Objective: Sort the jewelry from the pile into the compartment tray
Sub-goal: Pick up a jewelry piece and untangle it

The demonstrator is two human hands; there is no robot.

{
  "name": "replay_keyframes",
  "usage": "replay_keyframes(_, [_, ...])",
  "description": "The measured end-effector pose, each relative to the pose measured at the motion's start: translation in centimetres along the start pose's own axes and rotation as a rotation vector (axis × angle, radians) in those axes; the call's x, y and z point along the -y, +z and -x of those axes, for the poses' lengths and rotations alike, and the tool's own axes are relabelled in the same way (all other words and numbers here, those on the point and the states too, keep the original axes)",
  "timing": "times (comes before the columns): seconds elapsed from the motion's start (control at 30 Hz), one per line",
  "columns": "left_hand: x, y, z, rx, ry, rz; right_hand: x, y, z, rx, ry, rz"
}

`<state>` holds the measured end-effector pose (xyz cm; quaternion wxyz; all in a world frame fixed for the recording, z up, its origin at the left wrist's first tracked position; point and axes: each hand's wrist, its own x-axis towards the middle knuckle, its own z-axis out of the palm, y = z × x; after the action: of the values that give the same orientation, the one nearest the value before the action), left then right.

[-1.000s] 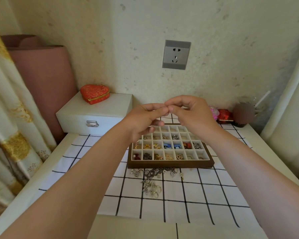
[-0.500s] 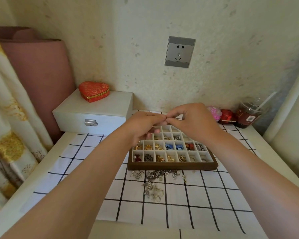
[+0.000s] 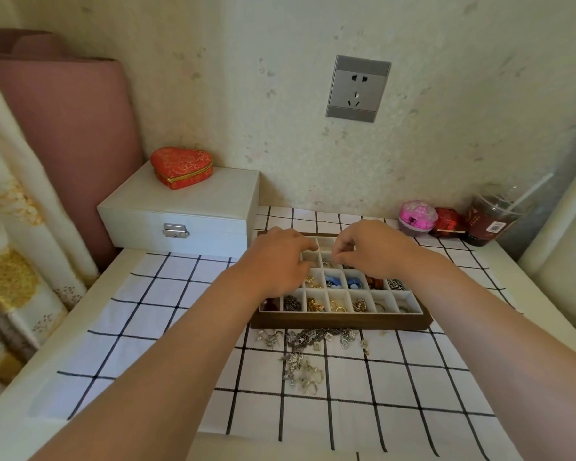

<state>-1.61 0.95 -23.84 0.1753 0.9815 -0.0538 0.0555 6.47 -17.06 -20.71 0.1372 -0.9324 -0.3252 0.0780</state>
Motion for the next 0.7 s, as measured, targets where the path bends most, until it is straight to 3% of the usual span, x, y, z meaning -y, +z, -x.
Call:
replay_keyframes(0.2, [0.7, 0.5, 0.1, 0.041, -0.020, -0.021, -0.3, 0.5, 0.0, 0.039, -0.021, 0.010])
replay_keyframes(0.47, [0.3, 0.7, 0.1, 0.016, 0.012, -0.011, 0.3, 0.3, 0.1, 0.097, -0.029, 0.204])
replay_keyframes(0.7, [0.0, 0.7, 0.5, 0.014, 0.021, -0.009, 0.7, 0.1, 0.9, 0.038, -0.034, 0.194])
